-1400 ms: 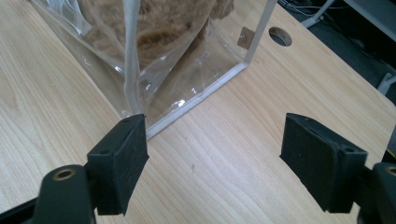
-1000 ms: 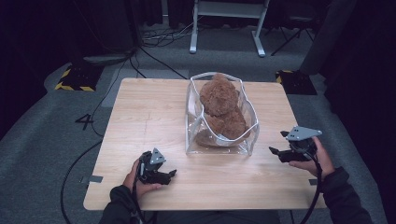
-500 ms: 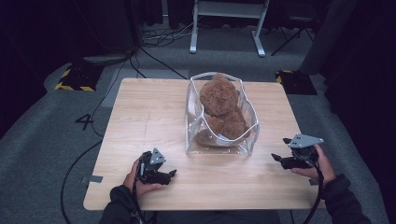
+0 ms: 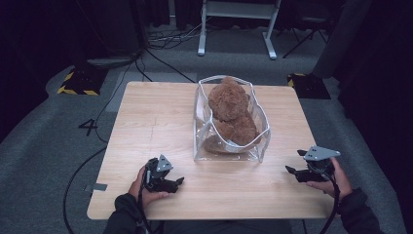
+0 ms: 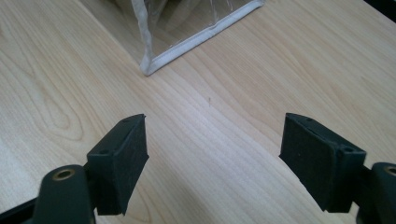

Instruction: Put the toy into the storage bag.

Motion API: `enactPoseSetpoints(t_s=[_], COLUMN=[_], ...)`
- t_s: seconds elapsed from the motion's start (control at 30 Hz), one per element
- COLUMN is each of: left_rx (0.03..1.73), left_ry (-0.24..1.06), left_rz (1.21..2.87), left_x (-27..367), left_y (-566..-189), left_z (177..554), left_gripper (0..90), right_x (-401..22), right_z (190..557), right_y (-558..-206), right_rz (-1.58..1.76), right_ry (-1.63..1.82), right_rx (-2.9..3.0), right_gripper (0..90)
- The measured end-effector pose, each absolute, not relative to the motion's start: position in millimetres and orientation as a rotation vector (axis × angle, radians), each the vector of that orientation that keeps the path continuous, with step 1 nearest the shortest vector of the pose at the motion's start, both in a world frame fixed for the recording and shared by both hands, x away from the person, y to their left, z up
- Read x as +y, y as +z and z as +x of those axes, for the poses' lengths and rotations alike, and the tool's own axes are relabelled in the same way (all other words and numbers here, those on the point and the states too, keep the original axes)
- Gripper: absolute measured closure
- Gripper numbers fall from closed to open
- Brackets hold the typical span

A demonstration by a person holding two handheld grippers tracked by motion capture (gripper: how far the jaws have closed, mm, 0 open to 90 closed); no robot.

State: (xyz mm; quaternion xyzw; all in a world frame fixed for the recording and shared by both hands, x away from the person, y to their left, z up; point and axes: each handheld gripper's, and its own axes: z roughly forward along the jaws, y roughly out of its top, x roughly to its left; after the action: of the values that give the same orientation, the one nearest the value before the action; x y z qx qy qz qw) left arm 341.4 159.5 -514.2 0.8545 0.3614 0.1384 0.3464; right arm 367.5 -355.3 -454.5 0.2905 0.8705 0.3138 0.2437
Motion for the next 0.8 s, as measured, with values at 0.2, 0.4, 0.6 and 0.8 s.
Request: enactPoseSetpoints(t_s=[0.2,0.4,0.6,0.8], left_rx=[0.937,0.938,0.938,0.939], left_ry=[0.359,0.358,0.36,0.36], left_rz=[2.218,2.218,2.218,2.218], left_x=[159.6,159.6,159.6,159.6], left_y=[-514.2,-514.2,-514.2,-514.2], left_z=[341.5,341.5,341.5,341.5], left_gripper=[19.7,19.7,19.7,19.7], right_x=[-359.9,-366.7,-376.8,-383.2], right_z=[363.2,359.0,355.1,352.8], right_y=[-461.3,-468.6,-479.7,-485.0], right_rz=[0.796,0.81,0.85,0.881], right_ry=[0.837,0.853,0.858,0.884], right_rx=[2.386,2.388,2.397,2.396], right_gripper=[22.9,23.1,23.1,23.2])
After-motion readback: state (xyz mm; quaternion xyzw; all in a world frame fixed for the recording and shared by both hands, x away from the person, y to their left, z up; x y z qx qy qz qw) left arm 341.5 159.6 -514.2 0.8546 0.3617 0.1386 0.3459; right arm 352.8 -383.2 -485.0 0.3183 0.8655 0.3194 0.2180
